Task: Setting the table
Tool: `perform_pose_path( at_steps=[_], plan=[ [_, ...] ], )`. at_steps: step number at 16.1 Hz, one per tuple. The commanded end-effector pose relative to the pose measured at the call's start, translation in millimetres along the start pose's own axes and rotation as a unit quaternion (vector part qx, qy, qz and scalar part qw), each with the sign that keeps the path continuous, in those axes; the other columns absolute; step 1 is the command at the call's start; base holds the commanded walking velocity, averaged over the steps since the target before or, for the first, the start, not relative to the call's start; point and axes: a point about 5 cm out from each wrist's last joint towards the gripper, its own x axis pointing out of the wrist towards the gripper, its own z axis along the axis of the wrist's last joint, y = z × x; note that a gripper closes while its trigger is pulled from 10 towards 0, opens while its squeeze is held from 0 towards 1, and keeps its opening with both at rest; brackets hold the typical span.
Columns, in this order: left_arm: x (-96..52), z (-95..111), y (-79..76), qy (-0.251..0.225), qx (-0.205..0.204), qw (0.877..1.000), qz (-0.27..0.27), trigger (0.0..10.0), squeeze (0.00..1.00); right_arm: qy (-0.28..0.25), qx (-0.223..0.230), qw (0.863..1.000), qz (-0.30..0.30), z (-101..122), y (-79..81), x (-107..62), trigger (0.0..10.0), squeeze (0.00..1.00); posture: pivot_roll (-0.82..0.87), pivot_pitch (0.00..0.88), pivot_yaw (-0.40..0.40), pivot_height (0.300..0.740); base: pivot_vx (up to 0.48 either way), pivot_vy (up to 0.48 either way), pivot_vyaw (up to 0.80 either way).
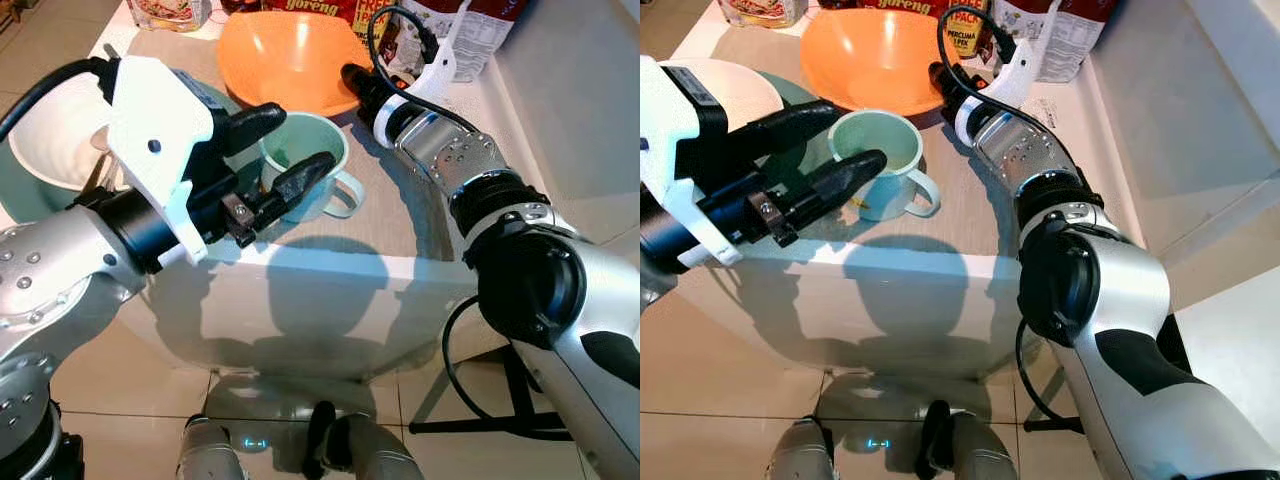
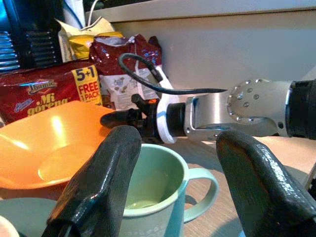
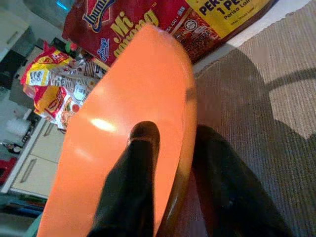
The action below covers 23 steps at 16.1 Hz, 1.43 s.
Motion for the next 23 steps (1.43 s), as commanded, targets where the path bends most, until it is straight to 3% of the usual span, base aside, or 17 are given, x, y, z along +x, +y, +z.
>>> perform_pose_path(
  at_steps=[1,8,11,13,15,17,18,20,22,23],
  plan=[
    [1.8,3.7,-3.8,-0.007,0.011,1.000,-0.014,10.0,0.00,-0.014,0.010,1.000,0.007,10.1,1.1,-1.6,0.0,0.00,0.33,0.232,-0.198,0.740,0.000,0.000,0.00],
    [5.0,4.2,-3.6,-0.012,0.017,1.000,-0.008,10.0,0.00,-0.025,0.038,0.999,0.020,14.4,6.7,-0.7,0.0,0.00,0.33,0.210,-0.200,0.740,0.000,0.000,0.00],
    [6.3,3.7,-2.1,-0.012,0.020,1.000,-0.003,10.0,0.00,-0.047,0.012,0.999,0.023,20.4,10.4,0.0,0.0,0.00,0.33,0.197,-0.200,0.740,0.000,0.000,0.00],
    [7.0,4.4,0.1,-0.015,0.026,1.000,0.006,10.0,0.00,-0.071,0.001,0.996,0.050,28.2,19.6,0.8,0.0,0.00,0.33,0.183,-0.197,0.740,0.000,0.000,0.00],
    [7.7,5.7,10.9,-0.020,0.044,0.998,0.045,10.0,0.00,-0.099,-0.044,0.990,0.094,37.5,35.9,1.8,0.0,0.00,0.32,0.165,-0.192,0.740,0.000,0.000,0.00],
    [8.9,4.8,21.9,-0.019,0.054,0.995,0.088,10.0,0.00,-0.120,-0.097,0.979,0.133,43.9,50.1,1.8,0.0,0.00,0.32,0.149,-0.188,0.740,0.000,0.000,0.00],
    [10.3,2.3,34.7,-0.014,0.057,0.988,0.143,10.0,0.00,-0.154,-0.171,0.960,0.159,50.7,64.1,0.5,0.0,0.00,0.30,0.129,-0.184,0.740,0.000,0.000,0.00],
    [12.5,0.9,45.4,-0.018,0.054,0.981,0.184,10.0,0.00,-0.207,-0.260,0.927,0.172,60.5,79.1,-3.7,0.0,0.00,0.29,0.106,-0.177,0.740,0.000,0.000,0.00],
    [15.2,-1.0,48.5,-0.020,0.059,0.979,0.192,10.0,0.00,-0.263,-0.302,0.898,0.181,72.7,91.5,-10.6,0.0,0.00,0.28,0.083,-0.168,0.740,0.000,0.000,0.00],
    [17.8,-3.1,49.1,-0.020,0.059,0.979,0.192,10.0,0.00,-0.304,-0.311,0.880,0.191,83.4,100.2,-18.2,10.0,0.00,0.26,0.070,-0.160,0.740,0.000,0.000,0.00]
  ],
)
